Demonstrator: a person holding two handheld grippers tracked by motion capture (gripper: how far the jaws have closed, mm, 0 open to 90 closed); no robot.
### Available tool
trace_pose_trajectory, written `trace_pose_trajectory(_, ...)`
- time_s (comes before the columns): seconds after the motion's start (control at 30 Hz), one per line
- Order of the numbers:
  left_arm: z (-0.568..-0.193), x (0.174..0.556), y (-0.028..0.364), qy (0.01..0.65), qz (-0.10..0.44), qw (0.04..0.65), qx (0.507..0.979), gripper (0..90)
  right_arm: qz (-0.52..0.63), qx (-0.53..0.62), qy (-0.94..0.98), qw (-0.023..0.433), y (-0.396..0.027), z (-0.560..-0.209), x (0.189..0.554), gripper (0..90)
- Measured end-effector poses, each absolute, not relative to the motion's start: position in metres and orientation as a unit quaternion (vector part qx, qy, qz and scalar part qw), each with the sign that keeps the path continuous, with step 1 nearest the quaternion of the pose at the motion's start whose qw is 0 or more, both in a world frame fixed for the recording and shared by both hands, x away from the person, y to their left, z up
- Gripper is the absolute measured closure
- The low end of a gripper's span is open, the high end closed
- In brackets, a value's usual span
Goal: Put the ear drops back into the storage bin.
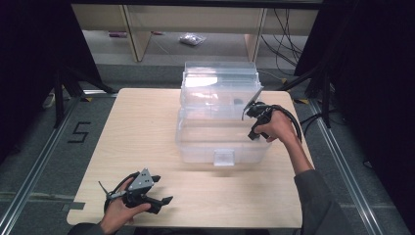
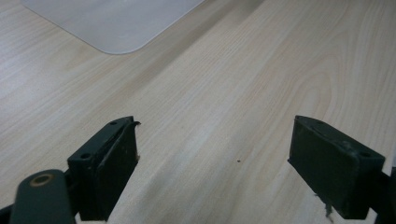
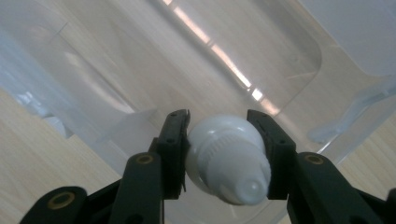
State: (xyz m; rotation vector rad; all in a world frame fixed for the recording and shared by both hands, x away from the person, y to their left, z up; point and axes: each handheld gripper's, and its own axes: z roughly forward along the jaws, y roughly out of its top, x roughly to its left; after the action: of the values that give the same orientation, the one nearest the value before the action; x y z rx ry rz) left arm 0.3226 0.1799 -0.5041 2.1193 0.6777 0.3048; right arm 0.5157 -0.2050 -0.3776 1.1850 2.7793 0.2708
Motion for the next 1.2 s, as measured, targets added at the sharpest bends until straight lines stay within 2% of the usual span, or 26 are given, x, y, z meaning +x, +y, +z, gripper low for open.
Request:
trace_pose_trajectory(0.8, -0.504, 0.323, 0.18, 0.272, 0.121, 0.433, 0.851, 14.8, 0.067, 0.415, 0.907, 0.029, -0.201, -0.421, 0.533, 60.2)
trace_pose_trajectory(1.2, -0.504, 0.321, 0.179, 0.277, 0.119, 0.438, 0.847, 14.8, 0.051, 0.414, 0.909, 0.023, -0.197, -0.43, 0.534, 60.1)
